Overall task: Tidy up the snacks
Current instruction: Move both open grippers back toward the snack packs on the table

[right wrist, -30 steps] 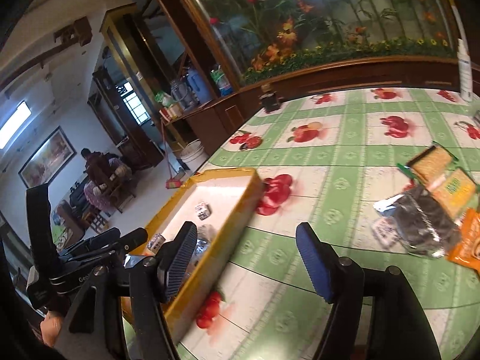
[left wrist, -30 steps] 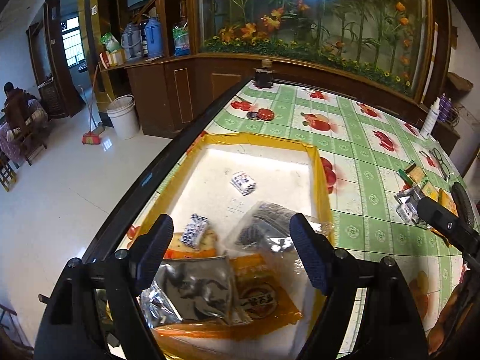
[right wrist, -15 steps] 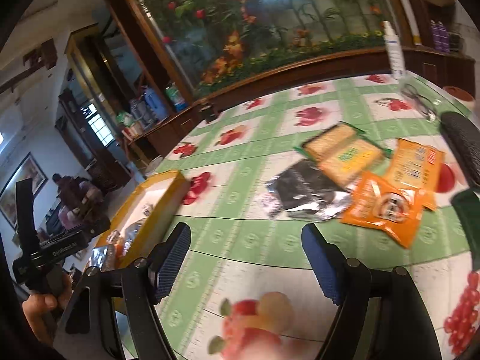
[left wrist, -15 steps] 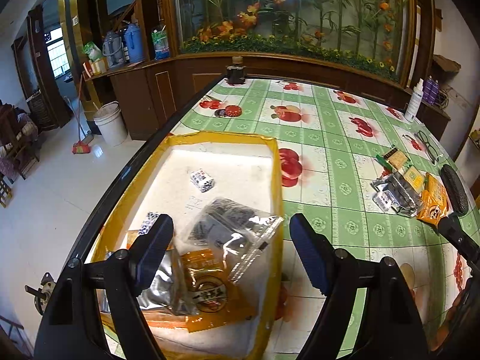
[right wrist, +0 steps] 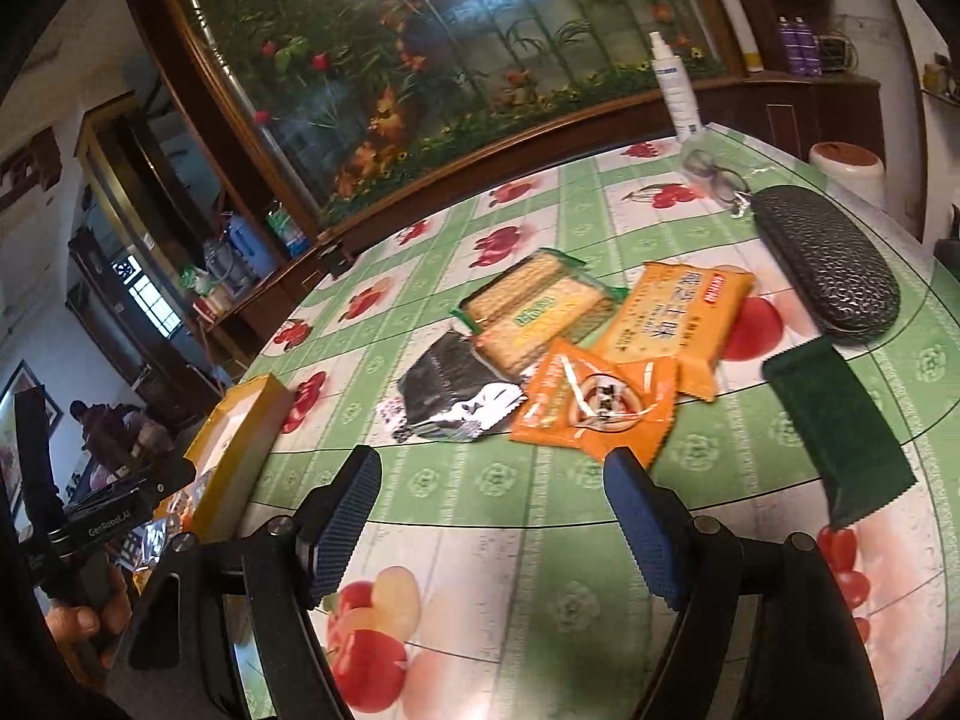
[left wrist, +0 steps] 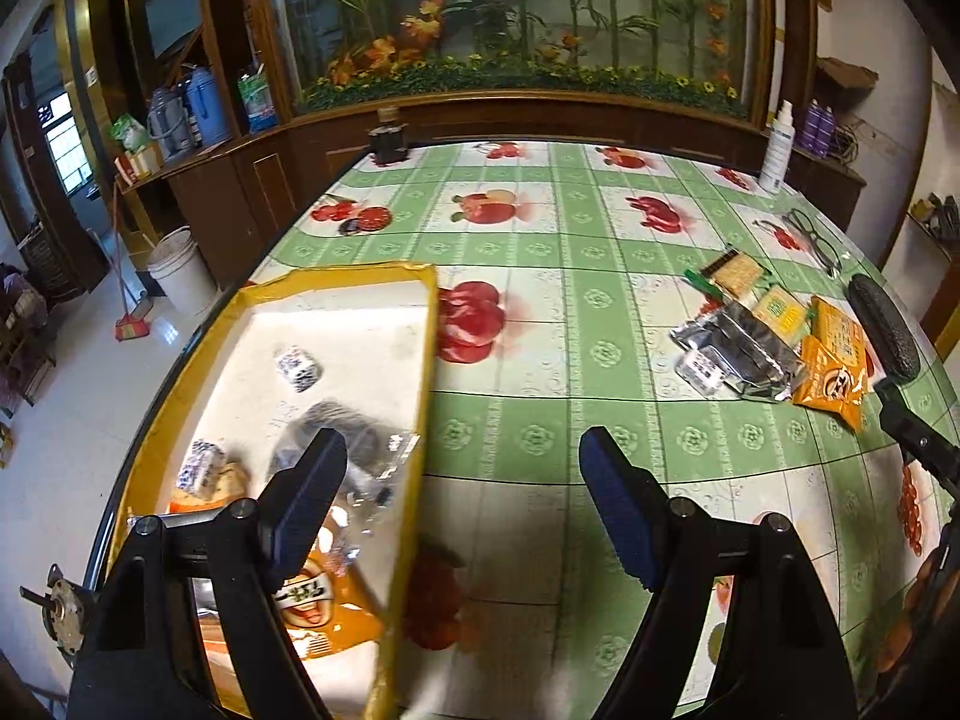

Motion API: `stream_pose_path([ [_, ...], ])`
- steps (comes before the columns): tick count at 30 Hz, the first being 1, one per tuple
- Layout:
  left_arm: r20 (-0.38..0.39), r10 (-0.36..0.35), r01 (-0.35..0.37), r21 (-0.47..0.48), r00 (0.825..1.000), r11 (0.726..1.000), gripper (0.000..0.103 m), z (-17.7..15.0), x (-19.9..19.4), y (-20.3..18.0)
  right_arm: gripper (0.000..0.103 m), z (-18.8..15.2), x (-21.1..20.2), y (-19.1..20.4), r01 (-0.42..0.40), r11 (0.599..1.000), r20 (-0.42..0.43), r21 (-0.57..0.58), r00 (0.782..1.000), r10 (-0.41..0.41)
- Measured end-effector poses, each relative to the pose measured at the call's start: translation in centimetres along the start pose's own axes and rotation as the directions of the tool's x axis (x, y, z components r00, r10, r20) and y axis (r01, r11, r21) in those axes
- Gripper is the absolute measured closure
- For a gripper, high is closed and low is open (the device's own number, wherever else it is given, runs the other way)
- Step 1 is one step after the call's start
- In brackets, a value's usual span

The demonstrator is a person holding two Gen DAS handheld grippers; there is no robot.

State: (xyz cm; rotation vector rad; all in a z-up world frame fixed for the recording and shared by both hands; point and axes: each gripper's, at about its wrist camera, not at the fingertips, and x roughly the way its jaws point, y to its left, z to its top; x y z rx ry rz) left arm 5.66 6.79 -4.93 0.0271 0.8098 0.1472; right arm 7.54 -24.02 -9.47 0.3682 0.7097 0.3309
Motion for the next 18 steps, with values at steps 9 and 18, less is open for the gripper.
stream_pose_path([
  [9,-0.051,-0.102,0.108,0.129,0.993,0.986,0.023,0.1,2.4,-5.7,0.024,0.0,-0.4,-2.0,0.063,0.998,0.005,-0.016,0.998,-0.063],
  [18,-0.123,-0.163,0.184,0.182,0.979,0.966,0.023,0.6,6.0,-10.0,0.021,0.5,-0.3,-3.4,0.151,0.985,-0.02,-0.081,0.988,-0.153],
])
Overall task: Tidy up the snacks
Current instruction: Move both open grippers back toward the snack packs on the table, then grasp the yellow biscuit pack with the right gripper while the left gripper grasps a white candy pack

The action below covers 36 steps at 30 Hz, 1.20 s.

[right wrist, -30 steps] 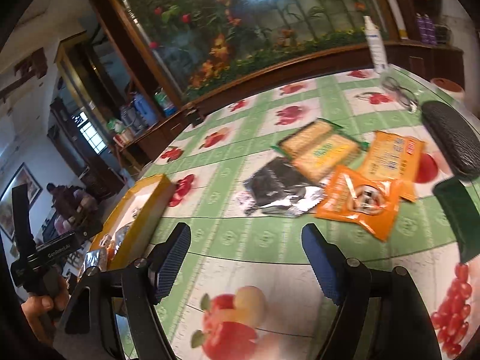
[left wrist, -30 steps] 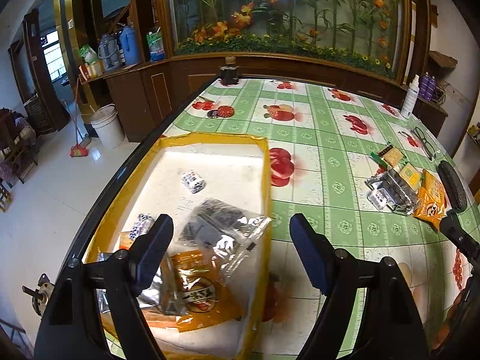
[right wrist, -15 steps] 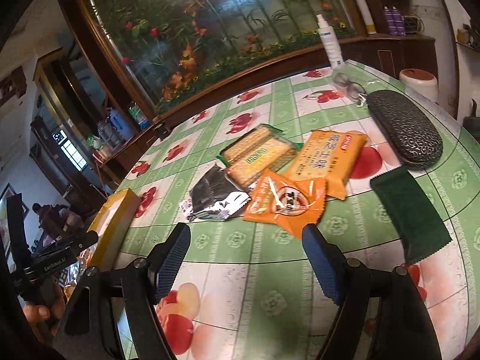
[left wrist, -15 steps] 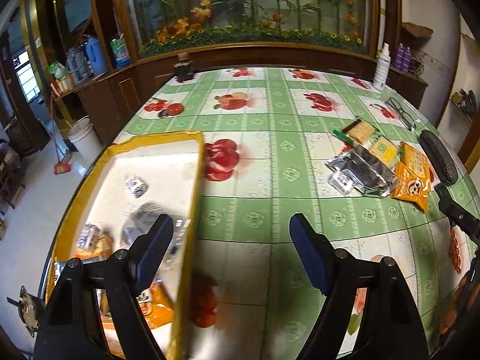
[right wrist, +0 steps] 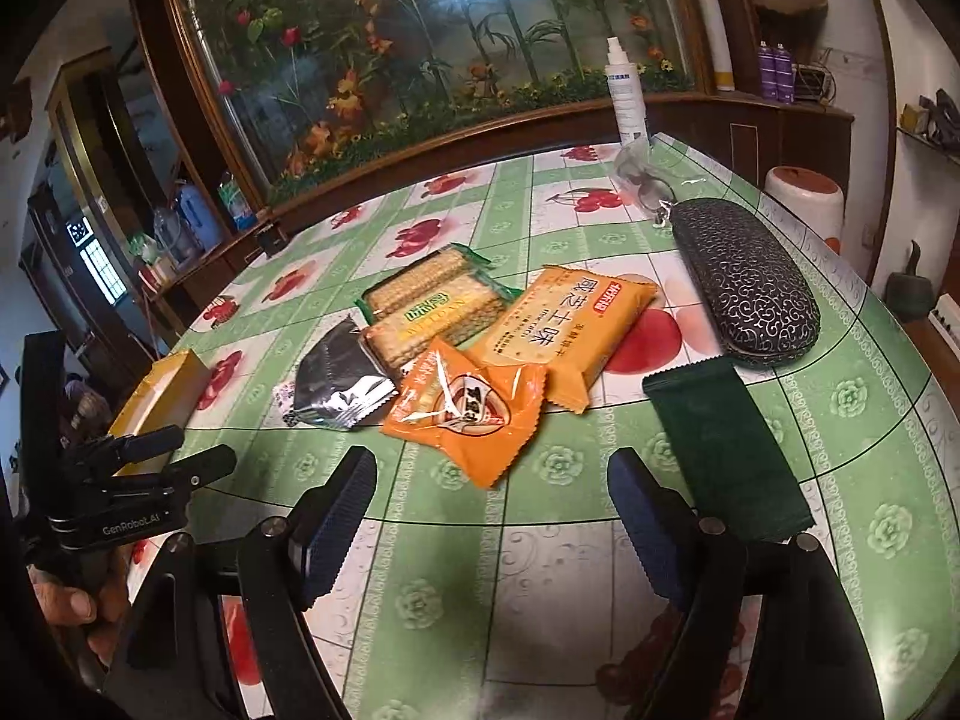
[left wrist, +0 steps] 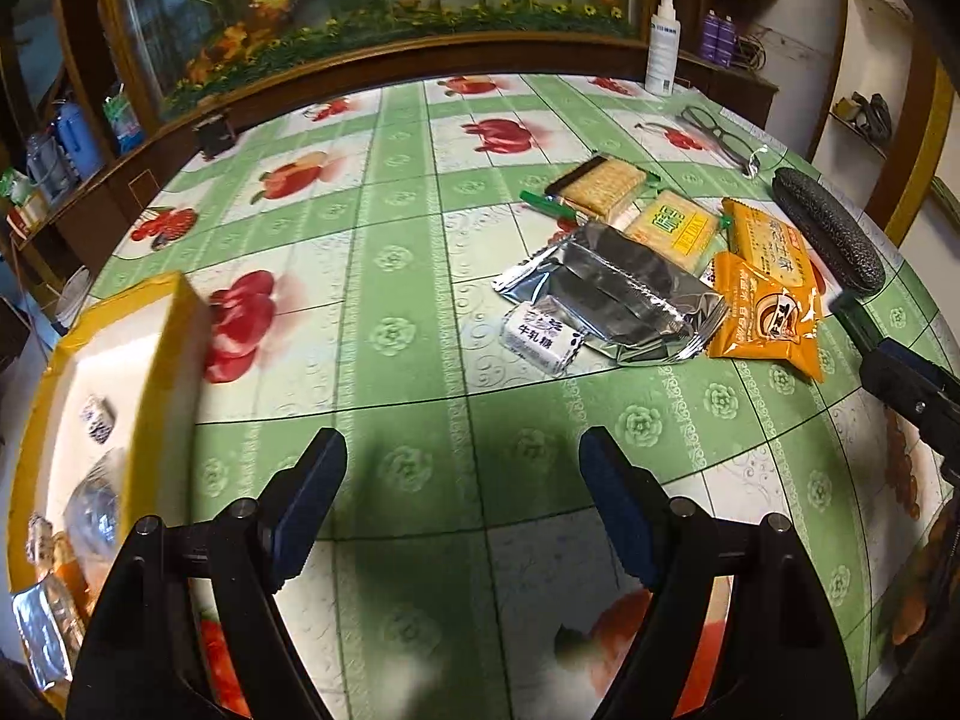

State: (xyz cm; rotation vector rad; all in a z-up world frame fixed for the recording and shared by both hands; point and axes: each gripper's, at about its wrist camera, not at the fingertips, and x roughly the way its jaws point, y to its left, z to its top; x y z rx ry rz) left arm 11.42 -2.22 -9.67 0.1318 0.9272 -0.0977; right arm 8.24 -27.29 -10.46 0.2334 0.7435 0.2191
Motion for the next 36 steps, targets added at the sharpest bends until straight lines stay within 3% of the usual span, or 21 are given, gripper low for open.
stream_pose_path([
  [7,-0.025,-0.03,0.03,-0.013,0.999,0.999,0.023,1.4,2.1,-0.2,0.021,2.0,1.5,-1.0,0.028,1.0,-0.001,0.015,1.0,-0.028],
  [11,-0.026,-0.042,0.041,-0.025,0.999,0.999,0.023,2.2,2.9,0.0,0.021,4.3,3.5,-2.5,0.065,0.991,-0.018,0.118,0.998,-0.063],
  [13,-0.024,-0.058,0.057,-0.016,0.998,0.998,0.023,2.7,3.3,0.0,0.021,5.4,4.6,-2.8,0.125,0.983,-0.024,0.136,0.992,-0.123],
  [19,-0.021,-0.086,0.087,0.054,0.996,0.995,0.023,3.1,4.1,-0.4,0.021,6.5,7.9,-1.9,0.221,0.972,-0.086,0.082,0.973,-0.214],
  [26,-0.02,-0.133,0.134,0.062,0.991,0.989,0.024,3.7,5.1,-0.3,0.021,7.0,9.7,-0.9,0.261,0.965,-0.097,0.005,0.961,-0.259],
  [28,-0.014,-0.144,0.144,0.072,0.99,0.987,0.033,3.8,5.0,-0.5,0.021,7.1,10.1,-0.8,0.267,0.963,-0.097,-0.018,0.959,-0.268],
  [32,0.001,-0.15,0.149,0.093,0.989,0.984,0.069,3.6,4.4,-0.9,0.022,7.1,10.1,-0.8,0.258,0.965,-0.09,-0.046,0.961,-0.262],
  [36,-0.003,-0.174,0.173,0.083,0.985,0.981,0.069,3.1,4.0,-0.7,0.027,7.0,9.7,-0.9,0.248,0.968,-0.079,-0.044,0.965,-0.251],
])
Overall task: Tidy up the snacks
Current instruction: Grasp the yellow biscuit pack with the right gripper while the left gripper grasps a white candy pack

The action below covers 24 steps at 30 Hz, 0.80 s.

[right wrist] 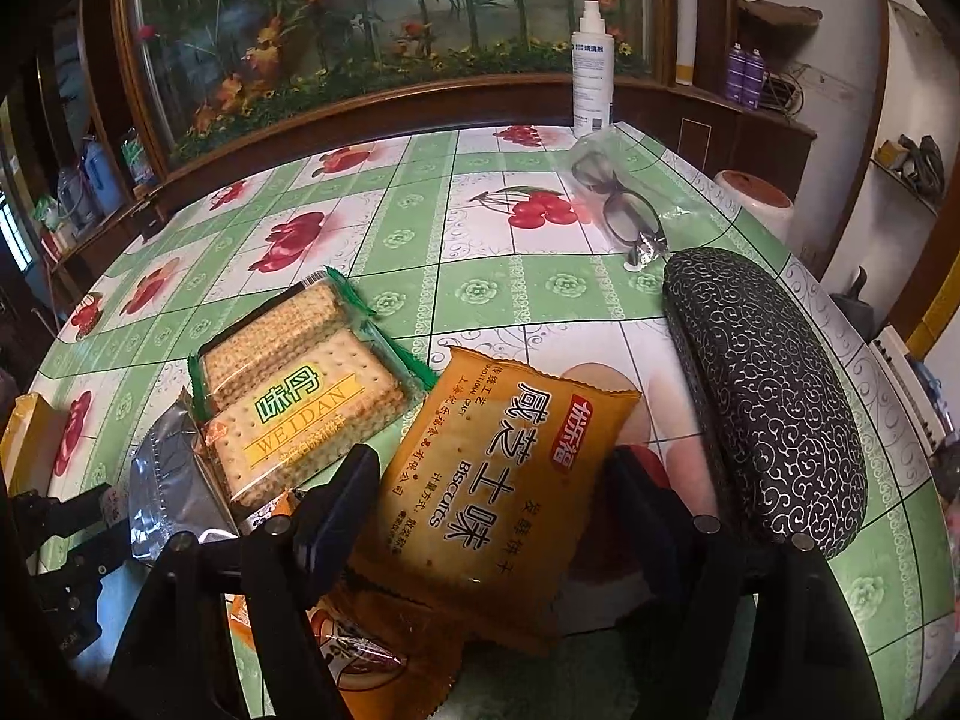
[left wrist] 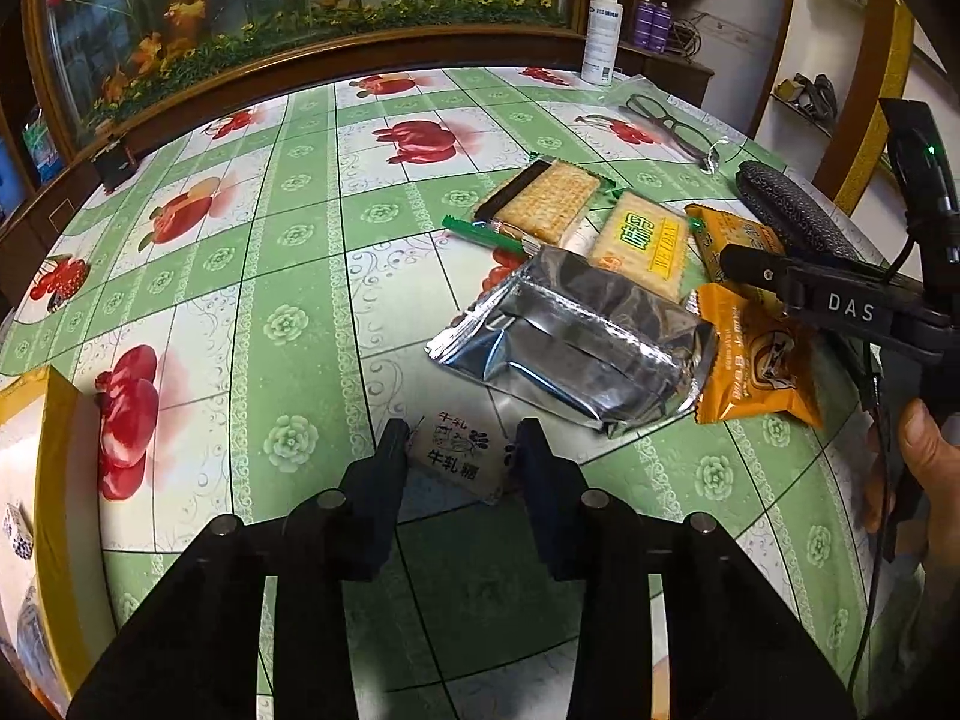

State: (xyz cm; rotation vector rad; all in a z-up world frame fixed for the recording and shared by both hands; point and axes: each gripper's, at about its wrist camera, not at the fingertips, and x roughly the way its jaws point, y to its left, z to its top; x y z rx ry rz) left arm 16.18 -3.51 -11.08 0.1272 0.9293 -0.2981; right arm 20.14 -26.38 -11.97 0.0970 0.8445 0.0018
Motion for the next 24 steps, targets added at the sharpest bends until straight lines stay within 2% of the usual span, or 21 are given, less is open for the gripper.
stream_pose_path([
  [1,0.0,-0.007,0.007,-0.01,1.0,1.0,0.069,-0.2,-0.2,0.2,0.045,0.0,-0.2,-0.2,-0.005,1.0,0.009,0.005,1.0,0.005],
  [2,0.0,-0.016,0.016,-0.024,1.0,1.0,0.069,-0.4,-0.4,0.4,0.054,0.0,-0.6,-0.5,-0.009,1.0,0.025,0.02,1.0,0.009],
  [3,0.0,-0.027,0.027,-0.037,1.0,0.999,0.07,-0.6,-0.5,0.6,0.079,0.1,-0.9,-1.0,-0.02,0.999,0.034,0.037,0.999,0.019],
  [4,0.001,-0.038,0.038,-0.05,0.999,0.998,0.07,-0.8,-0.7,0.8,0.094,0.1,-1.1,-1.5,-0.022,0.998,0.035,0.052,0.999,0.02],
  [5,0.002,-0.041,0.041,-0.059,0.999,0.997,0.07,-1.0,-0.9,1.0,0.094,0.1,-1.2,-1.8,-0.023,0.998,0.033,0.055,0.999,0.021],
  [6,0.002,-0.039,0.039,-0.063,0.999,0.997,0.07,-1.2,-1.0,1.0,0.092,0.0,-1.2,-2.0,-0.031,0.998,0.034,0.058,0.999,0.029],
  [8,-0.001,-0.041,0.041,-0.071,0.999,0.997,0.07,-1.5,-1.2,1.2,0.081,0.1,-1.3,-2.1,-0.02,0.998,0.044,0.066,0.999,0.017],
  [10,-0.002,-0.048,0.048,-0.088,0.999,0.995,0.07,-1.8,-1.5,1.4,0.036,0.2,-1.2,-2.2,-0.037,0.995,0.034,0.088,0.999,0.034],
  [11,-0.003,-0.049,0.048,-0.097,0.999,0.994,0.07,-2.0,-1.6,1.5,0.032,0.1,-0.9,-2.3,-0.073,0.991,0.023,0.111,0.997,0.071],
  [13,-0.001,-0.055,0.054,-0.12,0.999,0.991,0.07,-2.3,-1.8,1.8,0.033,0.2,-0.8,-2.0,-0.11,0.985,0.018,0.135,0.994,0.109],
  [15,0.003,-0.067,0.066,-0.141,0.998,0.988,0.07,-2.5,-2.0,2.0,0.033,0.2,-0.4,-1.0,-0.068,0.993,0.0,0.101,0.998,0.068],
  [20,0.008,-0.068,0.068,-0.162,0.998,0.984,0.07,-2.8,-2.2,2.1,0.019,0.9,0.7,0.7,-0.007,0.996,-0.037,0.091,0.999,0.011],
  [22,0.011,-0.075,0.076,-0.171,0.997,0.982,0.07,-2.9,-2.3,2.3,0.015,0.8,1.6,1.7,0.016,0.997,-0.078,0.073,0.997,-0.011],
  [24,0.013,-0.075,0.077,-0.173,0.997,0.982,0.07,-3.1,-2.4,2.4,0.016,0.5,2.2,3.0,0.083,0.997,-0.077,0.0,0.994,-0.082],
])
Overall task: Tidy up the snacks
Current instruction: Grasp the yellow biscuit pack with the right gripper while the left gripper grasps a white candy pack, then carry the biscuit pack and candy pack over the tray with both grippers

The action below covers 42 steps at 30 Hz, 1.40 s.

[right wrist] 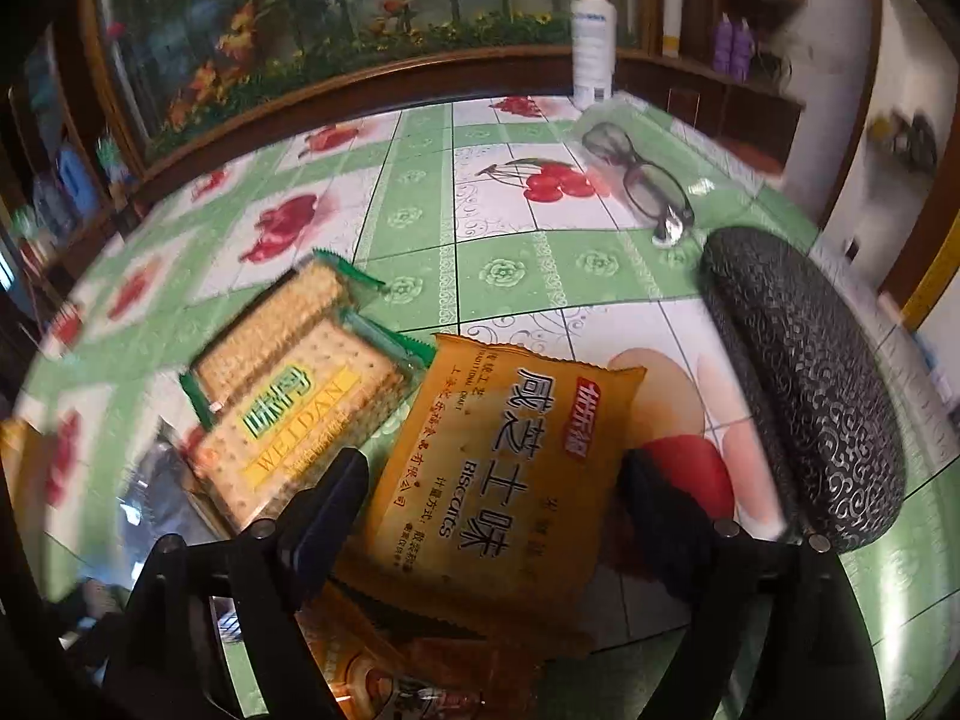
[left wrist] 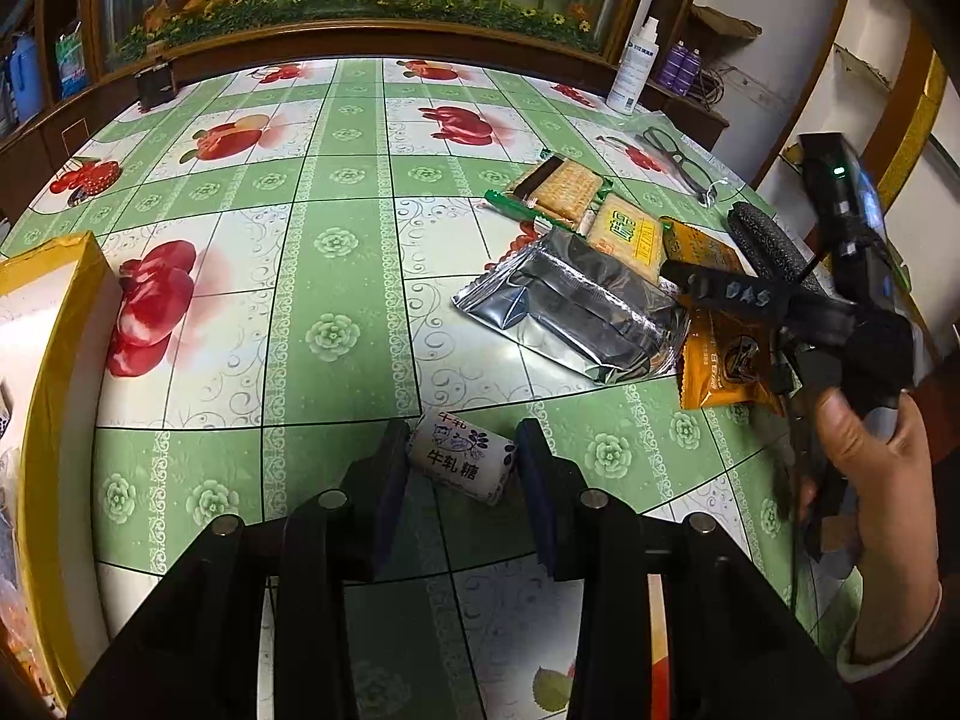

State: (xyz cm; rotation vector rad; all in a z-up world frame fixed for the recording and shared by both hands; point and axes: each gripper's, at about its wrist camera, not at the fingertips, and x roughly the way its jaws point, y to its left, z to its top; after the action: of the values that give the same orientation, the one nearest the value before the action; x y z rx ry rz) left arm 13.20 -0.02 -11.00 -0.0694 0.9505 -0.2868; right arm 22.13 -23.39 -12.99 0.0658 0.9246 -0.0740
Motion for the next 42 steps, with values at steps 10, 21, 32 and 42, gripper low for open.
stream_pose_path([
  [10,0.036,-0.002,0.003,-0.023,0.999,1.0,0.07,-0.7,-1.6,1.3,0.029,-0.9,-3.5,-2.4,-0.036,0.999,0.107,0.006,0.994,0.036],
  [21,0.112,0.032,-0.027,-0.047,0.993,0.999,0.07,-1.1,-5.7,1.3,0.029,-2.6,-10.7,-3.4,-0.404,0.914,0.252,0.029,0.888,0.384],
  [32,0.171,0.136,-0.119,-0.108,0.976,0.987,0.07,-2.6,-10.1,3.3,0.029,-5.9,-13.9,4.1,-0.462,0.876,0.189,-0.139,0.856,0.481],
  [42,0.204,0.229,-0.196,-0.169,0.952,0.966,0.07,-4.5,-13.3,5.7,0.029,-8.1,-16.2,9.3,-0.509,0.824,0.137,-0.251,0.824,0.55],
])
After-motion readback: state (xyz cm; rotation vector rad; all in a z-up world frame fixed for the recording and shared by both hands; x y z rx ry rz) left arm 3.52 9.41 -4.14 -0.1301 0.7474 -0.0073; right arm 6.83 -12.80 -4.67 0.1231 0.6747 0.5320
